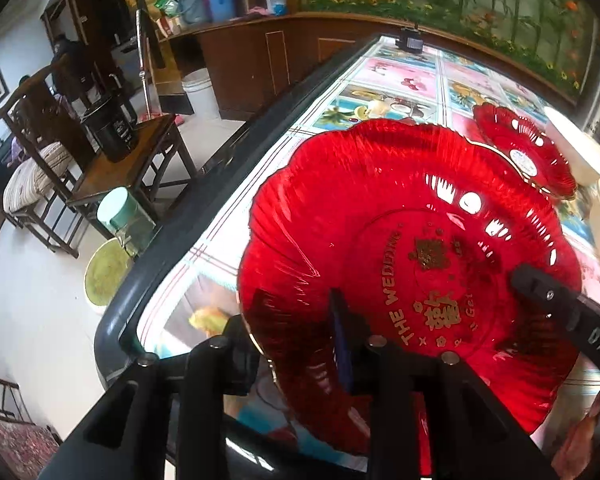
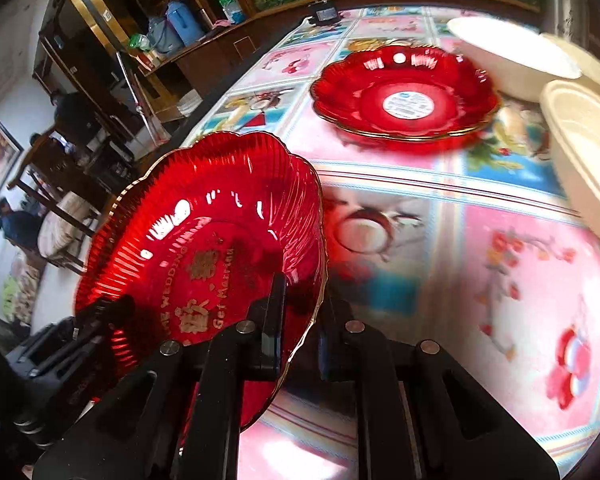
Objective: Organize plates and bowls
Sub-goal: 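Carry the large red plate, lower it onto the table, open the left gripper, then move the left gripper to the small red plate with the sticker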
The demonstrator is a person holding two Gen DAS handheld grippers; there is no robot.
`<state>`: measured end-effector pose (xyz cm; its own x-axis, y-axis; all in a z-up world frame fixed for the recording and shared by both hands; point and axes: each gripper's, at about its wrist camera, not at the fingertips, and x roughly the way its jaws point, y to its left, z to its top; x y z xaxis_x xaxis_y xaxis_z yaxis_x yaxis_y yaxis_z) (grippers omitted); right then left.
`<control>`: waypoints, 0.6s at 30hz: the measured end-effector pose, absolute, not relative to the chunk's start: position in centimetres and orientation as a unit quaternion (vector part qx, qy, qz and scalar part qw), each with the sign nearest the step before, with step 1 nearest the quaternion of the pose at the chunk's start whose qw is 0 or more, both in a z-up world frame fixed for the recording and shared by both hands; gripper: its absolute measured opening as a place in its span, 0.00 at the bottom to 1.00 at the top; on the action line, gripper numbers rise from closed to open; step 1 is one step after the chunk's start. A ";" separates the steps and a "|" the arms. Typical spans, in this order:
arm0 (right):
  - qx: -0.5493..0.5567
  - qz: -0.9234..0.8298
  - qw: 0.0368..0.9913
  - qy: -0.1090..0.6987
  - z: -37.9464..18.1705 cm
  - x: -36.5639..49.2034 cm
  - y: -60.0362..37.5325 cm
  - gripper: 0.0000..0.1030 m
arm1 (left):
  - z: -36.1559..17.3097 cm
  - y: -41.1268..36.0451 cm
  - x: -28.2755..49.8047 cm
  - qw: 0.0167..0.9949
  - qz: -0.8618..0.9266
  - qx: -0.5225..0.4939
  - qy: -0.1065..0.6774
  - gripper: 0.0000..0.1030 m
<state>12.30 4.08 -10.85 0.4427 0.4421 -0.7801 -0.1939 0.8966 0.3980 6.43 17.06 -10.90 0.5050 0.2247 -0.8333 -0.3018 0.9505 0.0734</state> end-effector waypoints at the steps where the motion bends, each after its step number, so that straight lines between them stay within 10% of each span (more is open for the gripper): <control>1: 0.137 0.198 0.833 0.497 -10.9 12.5 3.9 0.14 | -10.8 17.2 6.1 0.868 0.153 -0.042 0.470 0.31; 18: 0.196 0.229 0.870 0.390 -7.1 7.5 -7.0 0.31 | -2.2 14.2 -3.4 0.942 0.185 -0.030 0.280 0.79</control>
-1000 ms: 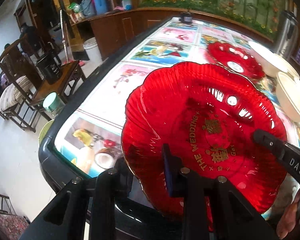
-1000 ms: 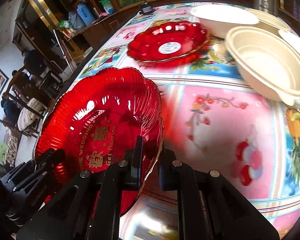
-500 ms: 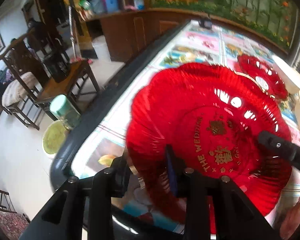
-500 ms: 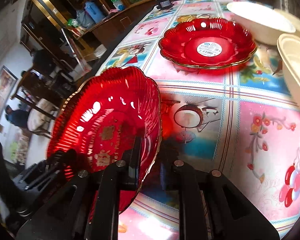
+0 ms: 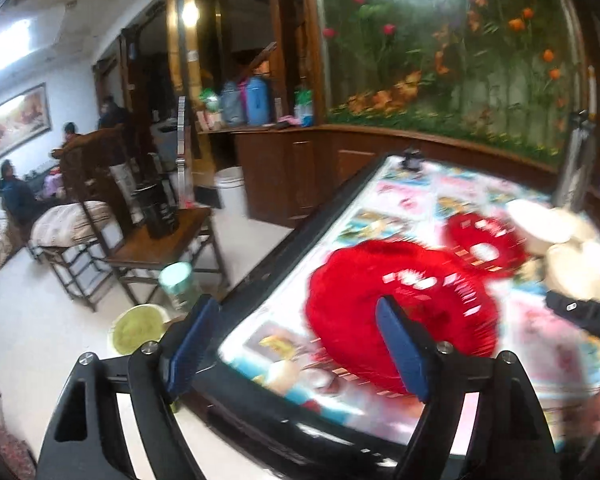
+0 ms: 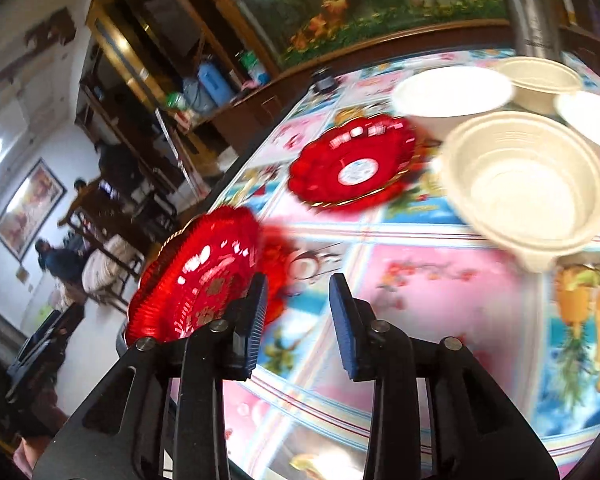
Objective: Organize plates and bowls
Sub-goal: 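Move the left gripper to the small red plate with the sticker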
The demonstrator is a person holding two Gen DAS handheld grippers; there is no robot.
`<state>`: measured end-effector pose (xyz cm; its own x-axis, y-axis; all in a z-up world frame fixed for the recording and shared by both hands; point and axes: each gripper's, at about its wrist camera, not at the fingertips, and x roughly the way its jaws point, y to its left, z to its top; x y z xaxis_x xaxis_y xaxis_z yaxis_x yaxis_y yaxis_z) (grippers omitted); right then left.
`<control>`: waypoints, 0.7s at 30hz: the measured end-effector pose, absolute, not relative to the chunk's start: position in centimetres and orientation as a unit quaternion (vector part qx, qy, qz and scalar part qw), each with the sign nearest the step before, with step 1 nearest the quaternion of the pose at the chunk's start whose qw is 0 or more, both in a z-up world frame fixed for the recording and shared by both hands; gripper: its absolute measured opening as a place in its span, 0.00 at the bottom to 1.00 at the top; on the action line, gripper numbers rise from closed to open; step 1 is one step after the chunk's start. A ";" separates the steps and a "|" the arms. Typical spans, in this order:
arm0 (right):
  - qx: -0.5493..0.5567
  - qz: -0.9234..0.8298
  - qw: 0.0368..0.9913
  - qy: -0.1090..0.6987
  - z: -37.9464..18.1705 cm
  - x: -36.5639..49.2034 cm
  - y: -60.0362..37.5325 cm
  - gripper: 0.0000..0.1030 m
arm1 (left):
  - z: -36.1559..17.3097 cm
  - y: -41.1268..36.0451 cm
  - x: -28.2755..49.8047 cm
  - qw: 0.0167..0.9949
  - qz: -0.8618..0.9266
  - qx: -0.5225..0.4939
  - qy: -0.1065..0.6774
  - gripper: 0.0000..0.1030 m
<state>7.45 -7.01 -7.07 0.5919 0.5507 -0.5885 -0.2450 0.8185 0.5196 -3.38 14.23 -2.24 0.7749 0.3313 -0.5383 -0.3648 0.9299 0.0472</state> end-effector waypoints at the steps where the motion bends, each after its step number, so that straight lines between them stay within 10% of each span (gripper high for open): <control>1: 0.203 0.227 0.870 0.388 -6.8 7.5 -7.8 0.31 | -1.4 13.9 -3.0 0.944 0.165 -0.036 0.283 0.79; 21: 0.417 0.310 0.762 0.387 -6.8 12.9 -11.2 0.46 | 1.6 12.5 6.3 0.889 0.041 -0.232 0.393 0.79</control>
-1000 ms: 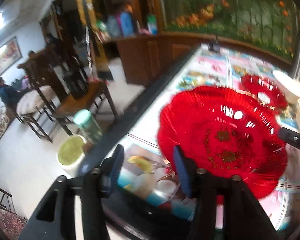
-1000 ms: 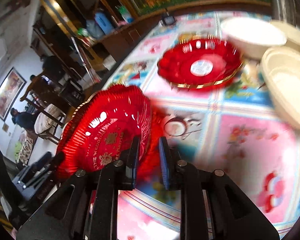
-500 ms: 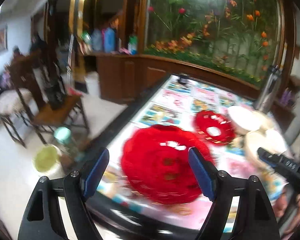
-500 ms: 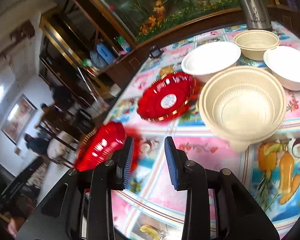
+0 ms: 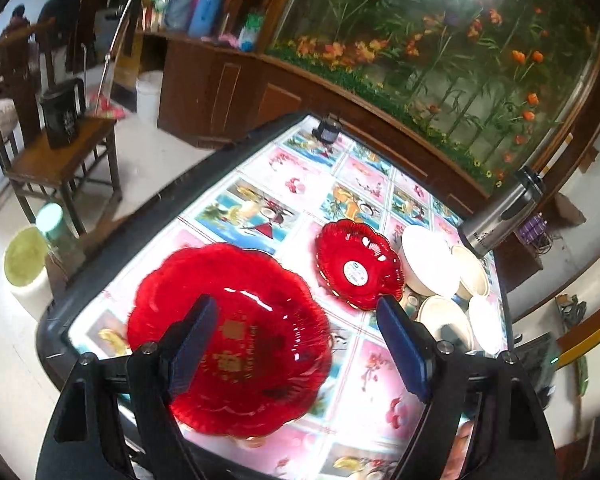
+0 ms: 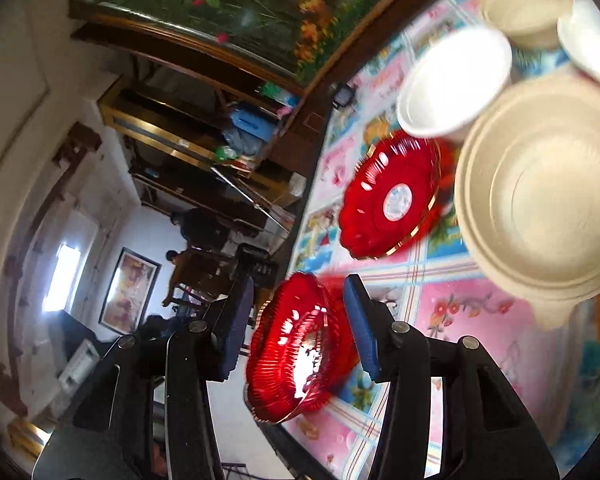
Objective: Organize plates and bowls
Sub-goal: 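Move the left gripper to the small red plate with the sticker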
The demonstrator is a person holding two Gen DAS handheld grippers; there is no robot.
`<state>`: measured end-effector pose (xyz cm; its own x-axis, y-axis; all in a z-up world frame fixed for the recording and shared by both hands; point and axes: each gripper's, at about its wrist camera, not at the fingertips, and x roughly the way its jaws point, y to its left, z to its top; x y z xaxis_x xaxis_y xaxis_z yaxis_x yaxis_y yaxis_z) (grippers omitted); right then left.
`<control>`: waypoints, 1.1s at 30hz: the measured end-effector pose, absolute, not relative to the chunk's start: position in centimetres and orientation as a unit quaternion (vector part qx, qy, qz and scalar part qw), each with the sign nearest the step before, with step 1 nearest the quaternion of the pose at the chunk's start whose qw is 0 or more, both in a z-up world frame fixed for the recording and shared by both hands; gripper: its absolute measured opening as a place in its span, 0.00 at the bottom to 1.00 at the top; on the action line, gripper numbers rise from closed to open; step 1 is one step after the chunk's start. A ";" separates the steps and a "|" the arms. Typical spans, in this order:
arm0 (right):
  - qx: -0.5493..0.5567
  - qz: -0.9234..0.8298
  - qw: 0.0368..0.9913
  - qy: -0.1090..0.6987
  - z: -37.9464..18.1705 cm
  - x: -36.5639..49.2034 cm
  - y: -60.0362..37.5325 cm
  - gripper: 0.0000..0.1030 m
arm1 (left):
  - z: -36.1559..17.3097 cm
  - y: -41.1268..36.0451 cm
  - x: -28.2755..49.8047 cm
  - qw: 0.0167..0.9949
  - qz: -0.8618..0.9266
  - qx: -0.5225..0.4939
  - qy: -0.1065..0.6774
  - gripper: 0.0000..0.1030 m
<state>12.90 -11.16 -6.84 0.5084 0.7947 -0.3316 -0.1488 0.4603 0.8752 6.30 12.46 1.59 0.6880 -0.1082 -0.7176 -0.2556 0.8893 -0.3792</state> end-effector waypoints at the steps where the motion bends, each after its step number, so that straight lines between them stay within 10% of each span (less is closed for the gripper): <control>1: 0.418 0.309 0.758 0.393 -7.4 13.3 -10.6 0.46 | 1.4 12.3 6.9 0.885 0.042 -0.234 0.401 0.79; 33: 0.424 0.176 0.768 0.447 -11.9 23.4 -14.8 0.47 | -5.3 7.0 19.0 0.821 0.061 -0.268 0.500 0.79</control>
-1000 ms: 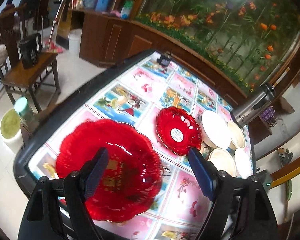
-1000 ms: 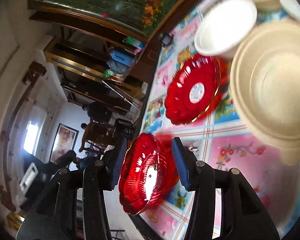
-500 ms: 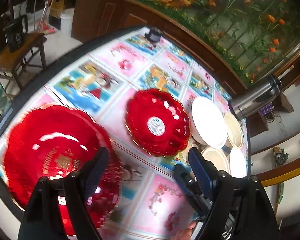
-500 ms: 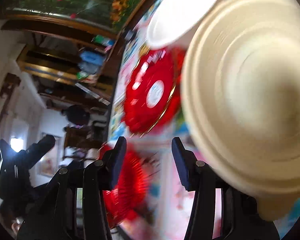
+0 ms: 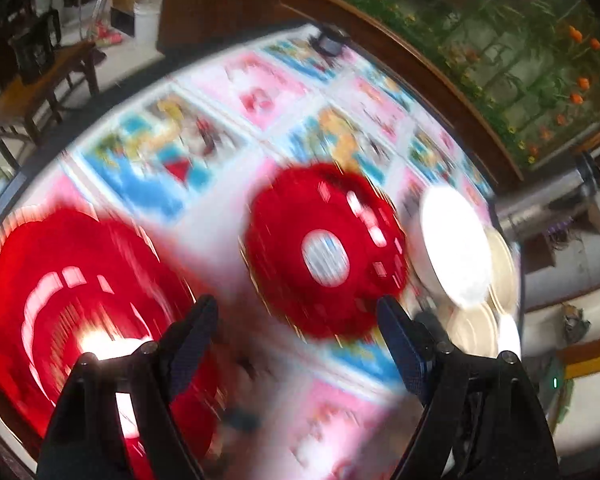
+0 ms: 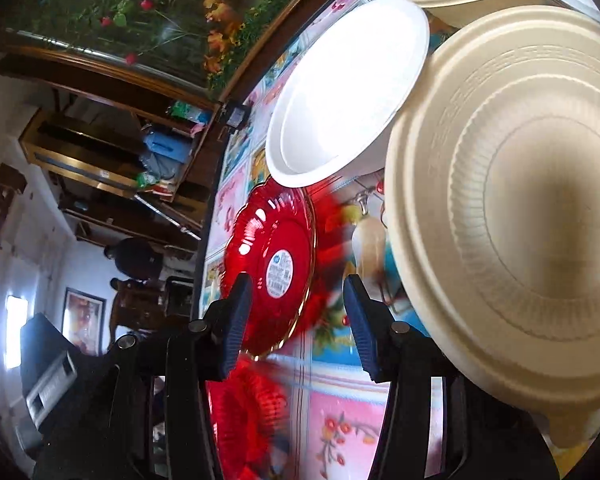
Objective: Organize plates and bowls
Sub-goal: 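Move the left gripper to the small red plate with the sticker, then grasp the small red plate rim with the left gripper and lift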
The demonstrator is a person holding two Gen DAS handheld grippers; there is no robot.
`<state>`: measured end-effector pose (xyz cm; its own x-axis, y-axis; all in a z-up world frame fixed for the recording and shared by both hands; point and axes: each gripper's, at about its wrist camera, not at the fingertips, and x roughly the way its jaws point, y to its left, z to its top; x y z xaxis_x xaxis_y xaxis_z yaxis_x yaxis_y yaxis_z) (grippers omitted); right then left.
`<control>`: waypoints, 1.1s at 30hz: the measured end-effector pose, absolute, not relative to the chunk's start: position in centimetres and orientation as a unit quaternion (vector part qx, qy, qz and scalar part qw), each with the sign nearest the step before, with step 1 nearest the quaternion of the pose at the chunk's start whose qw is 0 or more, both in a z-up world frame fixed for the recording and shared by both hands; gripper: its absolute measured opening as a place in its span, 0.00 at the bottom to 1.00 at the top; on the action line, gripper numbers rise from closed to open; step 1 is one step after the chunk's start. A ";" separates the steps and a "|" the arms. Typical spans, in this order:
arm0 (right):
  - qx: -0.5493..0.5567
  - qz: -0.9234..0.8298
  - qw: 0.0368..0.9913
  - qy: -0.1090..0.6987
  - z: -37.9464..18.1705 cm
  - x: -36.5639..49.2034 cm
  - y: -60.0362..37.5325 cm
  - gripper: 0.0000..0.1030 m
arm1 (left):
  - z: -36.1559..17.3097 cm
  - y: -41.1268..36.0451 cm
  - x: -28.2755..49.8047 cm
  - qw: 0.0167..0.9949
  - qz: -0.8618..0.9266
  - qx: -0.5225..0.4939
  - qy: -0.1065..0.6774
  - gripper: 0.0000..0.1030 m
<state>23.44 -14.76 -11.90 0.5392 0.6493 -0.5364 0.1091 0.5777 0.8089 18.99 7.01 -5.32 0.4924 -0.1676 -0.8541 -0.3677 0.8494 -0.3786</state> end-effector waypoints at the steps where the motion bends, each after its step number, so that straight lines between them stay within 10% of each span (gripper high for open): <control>1: 0.427 0.174 0.765 0.449 -12.0 23.8 -14.5 0.47 | -5.2 7.6 19.6 0.824 0.069 -0.264 0.497 0.79; 21: 0.396 0.169 0.774 0.465 -12.8 24.1 -13.0 0.46 | -9.3 8.3 24.9 0.803 0.015 -0.276 0.527 0.77; 33: 0.394 0.190 0.770 0.465 -13.4 24.4 -12.5 0.47 | -10.1 7.6 24.8 0.813 0.031 -0.234 0.532 0.39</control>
